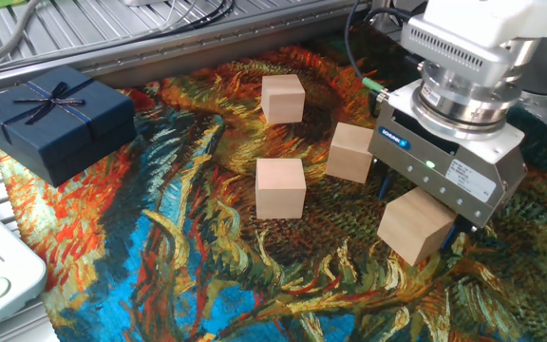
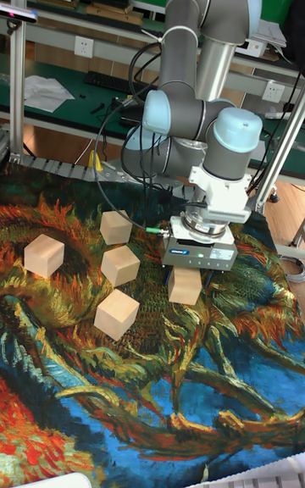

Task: Stack the blocks in a vertical line of five

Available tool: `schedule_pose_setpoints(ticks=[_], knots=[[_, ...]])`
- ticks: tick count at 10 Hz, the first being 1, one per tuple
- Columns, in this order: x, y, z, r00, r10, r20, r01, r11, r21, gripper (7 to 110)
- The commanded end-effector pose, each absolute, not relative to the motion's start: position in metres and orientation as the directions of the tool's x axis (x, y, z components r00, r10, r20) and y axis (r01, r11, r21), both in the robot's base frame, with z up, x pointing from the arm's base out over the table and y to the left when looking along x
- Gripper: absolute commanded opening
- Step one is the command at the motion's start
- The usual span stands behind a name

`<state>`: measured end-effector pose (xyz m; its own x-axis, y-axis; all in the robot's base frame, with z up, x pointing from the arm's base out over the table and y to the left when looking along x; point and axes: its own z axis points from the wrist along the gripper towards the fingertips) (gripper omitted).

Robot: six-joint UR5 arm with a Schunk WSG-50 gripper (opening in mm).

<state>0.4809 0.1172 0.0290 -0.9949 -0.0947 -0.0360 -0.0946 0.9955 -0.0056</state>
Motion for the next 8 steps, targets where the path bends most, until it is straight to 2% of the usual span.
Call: schedule_pose_setpoints(ticks=[1,4,7,8], knots=[[0.483,0.118,0.028,-0.996,-0.085,-0.041,-0.085,0.996,0.007,88],[0.493,0.118,0.032,-0.992,-0.094,-0.080,-0.095,0.996,0.001,88],[0.483,0.120,0.035,-0.994,-0.100,-0.046,-0.101,0.995,0.012,88],[0.482,0.119,0.031,-0.994,-0.105,-0.044,-0.105,0.994,0.009,66]])
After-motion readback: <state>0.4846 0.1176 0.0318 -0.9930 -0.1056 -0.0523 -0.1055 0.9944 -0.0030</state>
